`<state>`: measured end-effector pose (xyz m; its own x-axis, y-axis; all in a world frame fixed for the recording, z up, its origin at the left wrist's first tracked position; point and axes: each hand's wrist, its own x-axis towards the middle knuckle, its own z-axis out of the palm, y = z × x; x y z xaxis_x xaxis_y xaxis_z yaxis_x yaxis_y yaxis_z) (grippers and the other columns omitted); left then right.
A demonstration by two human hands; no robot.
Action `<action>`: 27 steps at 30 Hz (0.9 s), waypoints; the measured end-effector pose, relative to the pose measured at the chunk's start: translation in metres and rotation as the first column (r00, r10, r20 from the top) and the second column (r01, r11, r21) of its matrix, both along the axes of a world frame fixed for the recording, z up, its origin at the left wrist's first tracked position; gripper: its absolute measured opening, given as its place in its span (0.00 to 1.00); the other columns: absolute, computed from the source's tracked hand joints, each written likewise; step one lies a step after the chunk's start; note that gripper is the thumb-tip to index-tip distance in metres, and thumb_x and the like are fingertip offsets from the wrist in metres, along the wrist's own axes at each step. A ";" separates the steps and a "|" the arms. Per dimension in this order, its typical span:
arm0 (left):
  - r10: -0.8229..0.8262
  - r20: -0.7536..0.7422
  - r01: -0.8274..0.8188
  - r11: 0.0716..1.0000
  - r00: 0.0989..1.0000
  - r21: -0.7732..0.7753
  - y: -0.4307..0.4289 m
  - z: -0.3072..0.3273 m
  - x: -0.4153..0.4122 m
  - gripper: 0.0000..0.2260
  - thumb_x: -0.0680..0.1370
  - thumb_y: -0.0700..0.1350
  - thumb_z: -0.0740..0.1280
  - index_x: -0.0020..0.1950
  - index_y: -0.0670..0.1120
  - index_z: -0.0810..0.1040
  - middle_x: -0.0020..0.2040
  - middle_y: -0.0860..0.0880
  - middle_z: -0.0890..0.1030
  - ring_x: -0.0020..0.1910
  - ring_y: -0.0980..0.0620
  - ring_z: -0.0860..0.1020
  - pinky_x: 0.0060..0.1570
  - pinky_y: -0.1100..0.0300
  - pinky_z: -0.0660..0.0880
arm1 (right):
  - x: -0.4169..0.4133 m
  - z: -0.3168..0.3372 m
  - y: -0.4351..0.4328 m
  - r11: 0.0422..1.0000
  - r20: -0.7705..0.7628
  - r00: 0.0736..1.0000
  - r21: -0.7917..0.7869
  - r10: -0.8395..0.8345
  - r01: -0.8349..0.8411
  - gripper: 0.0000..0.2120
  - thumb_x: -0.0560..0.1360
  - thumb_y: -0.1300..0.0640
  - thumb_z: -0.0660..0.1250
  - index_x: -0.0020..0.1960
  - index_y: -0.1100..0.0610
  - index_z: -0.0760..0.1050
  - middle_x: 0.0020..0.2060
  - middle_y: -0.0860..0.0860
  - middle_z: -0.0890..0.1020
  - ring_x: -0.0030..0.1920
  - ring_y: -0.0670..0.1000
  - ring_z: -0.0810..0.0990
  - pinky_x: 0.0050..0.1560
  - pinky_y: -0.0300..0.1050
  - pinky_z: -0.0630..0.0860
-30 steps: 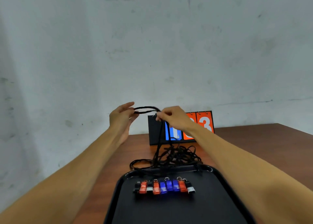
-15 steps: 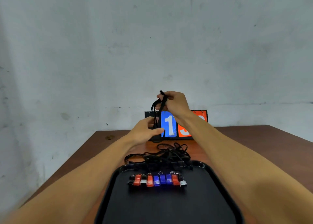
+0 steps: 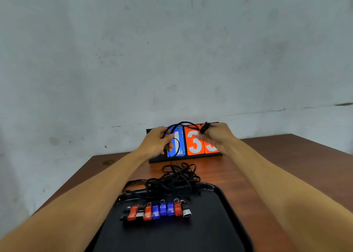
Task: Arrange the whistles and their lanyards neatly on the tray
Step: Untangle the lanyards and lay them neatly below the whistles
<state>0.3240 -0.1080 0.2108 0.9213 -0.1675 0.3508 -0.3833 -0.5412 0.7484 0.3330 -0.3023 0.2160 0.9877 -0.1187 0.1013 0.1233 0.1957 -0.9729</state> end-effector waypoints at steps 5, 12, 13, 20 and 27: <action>-0.011 0.106 -0.009 0.982 0.994 0.190 -0.016 0.022 0.006 0.05 0.79 0.44 0.64 0.47 0.43 0.76 0.36 0.47 0.80 0.32 0.54 0.77 0.36 0.62 0.73 | -0.002 -0.008 -0.018 0.627 -0.227 0.968 -0.740 0.108 -0.244 0.32 0.71 0.70 0.66 0.73 0.61 0.62 0.69 0.57 0.69 0.67 0.58 0.70 0.64 0.51 0.72; -0.107 0.006 0.098 0.933 0.994 0.345 -0.029 0.034 -0.012 0.09 0.81 0.43 0.60 0.53 0.42 0.79 0.36 0.50 0.77 0.34 0.57 0.74 0.36 0.67 0.67 | -0.011 -0.008 0.002 0.766 0.066 0.946 -0.606 0.317 -0.215 0.29 0.75 0.53 0.69 0.72 0.55 0.63 0.65 0.51 0.73 0.65 0.51 0.73 0.64 0.44 0.69; -0.109 -0.020 0.109 0.936 0.994 0.333 -0.028 0.035 -0.014 0.09 0.81 0.42 0.60 0.54 0.42 0.79 0.36 0.50 0.77 0.34 0.57 0.74 0.35 0.67 0.67 | -0.012 -0.011 0.004 0.756 0.100 0.946 -0.629 0.309 -0.181 0.26 0.75 0.53 0.69 0.70 0.56 0.67 0.61 0.52 0.77 0.61 0.50 0.77 0.61 0.44 0.71; -0.104 -0.173 0.072 0.980 0.979 -0.185 -0.008 0.028 -0.016 0.11 0.79 0.40 0.64 0.61 0.41 0.77 0.41 0.47 0.83 0.34 0.53 0.78 0.33 0.62 0.69 | -0.012 -0.026 0.000 0.769 0.252 0.915 -0.633 0.315 -0.090 0.09 0.78 0.59 0.65 0.41 0.60 0.79 0.38 0.56 0.84 0.39 0.51 0.86 0.53 0.54 0.80; -0.147 -0.308 -0.039 0.851 0.940 -0.524 -0.003 0.014 -0.019 0.09 0.80 0.41 0.63 0.59 0.42 0.78 0.35 0.49 0.82 0.30 0.53 0.79 0.38 0.59 0.72 | -0.030 -0.019 -0.018 0.875 0.213 0.907 -0.414 0.363 -0.253 0.12 0.79 0.57 0.62 0.52 0.64 0.79 0.39 0.53 0.85 0.39 0.48 0.83 0.45 0.43 0.81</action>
